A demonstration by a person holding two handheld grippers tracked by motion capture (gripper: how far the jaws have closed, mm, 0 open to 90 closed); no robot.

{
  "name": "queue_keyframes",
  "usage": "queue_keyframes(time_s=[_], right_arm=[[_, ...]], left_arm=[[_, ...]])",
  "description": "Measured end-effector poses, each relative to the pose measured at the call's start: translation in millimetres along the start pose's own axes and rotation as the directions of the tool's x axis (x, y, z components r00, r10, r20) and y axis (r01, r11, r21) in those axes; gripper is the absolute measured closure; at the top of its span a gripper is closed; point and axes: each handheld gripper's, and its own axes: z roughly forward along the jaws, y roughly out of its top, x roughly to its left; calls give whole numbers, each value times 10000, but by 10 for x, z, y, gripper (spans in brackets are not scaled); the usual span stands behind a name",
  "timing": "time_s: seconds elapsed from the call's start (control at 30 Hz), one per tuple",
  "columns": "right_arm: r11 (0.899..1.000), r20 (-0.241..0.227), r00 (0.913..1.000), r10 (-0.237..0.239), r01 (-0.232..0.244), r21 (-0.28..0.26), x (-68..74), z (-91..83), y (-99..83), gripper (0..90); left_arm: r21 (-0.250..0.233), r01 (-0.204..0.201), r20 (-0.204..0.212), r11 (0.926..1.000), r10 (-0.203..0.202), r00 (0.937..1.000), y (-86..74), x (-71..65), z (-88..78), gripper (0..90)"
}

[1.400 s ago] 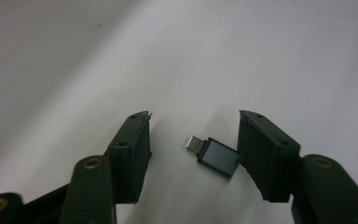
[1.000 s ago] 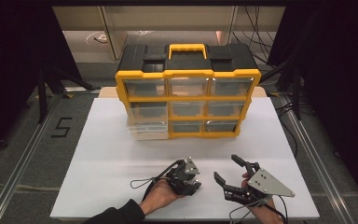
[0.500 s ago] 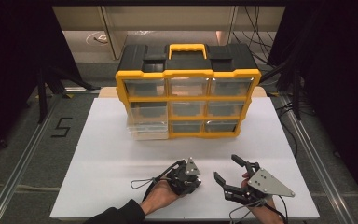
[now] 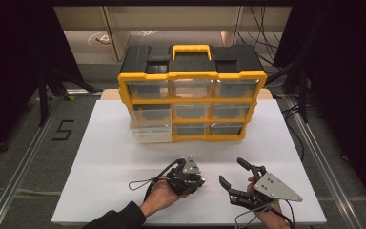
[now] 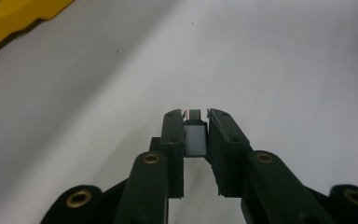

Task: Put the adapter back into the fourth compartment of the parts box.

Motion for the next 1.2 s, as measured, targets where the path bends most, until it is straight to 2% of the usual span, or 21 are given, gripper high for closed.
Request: queue_keyframes(time_s=[0.3, 0.73, 0.83, 1.2], right_arm=[[10000, 5, 10000, 16, -16, -76, -7, -6, 6, 219], [10000, -28, 10000, -25, 25, -41, 3, -3, 5, 219], [10000, -15, 10000, -41, 41, -53, -1, -1, 4, 219], [10000, -25, 10000, -44, 44, -32, 3, 0, 3, 219]], left_arm=[[-874, 276, 77, 9958, -270, 9996, 55, 52, -156, 760], [-1351, 277, -59, 9904, -288, 9996, 113, 100, -307, 760], [-1616, 274, -82, 9865, -291, 9995, 144, 106, -376, 760], [-2116, 343, -206, 9768, -395, 9990, 214, 143, -540, 760]])
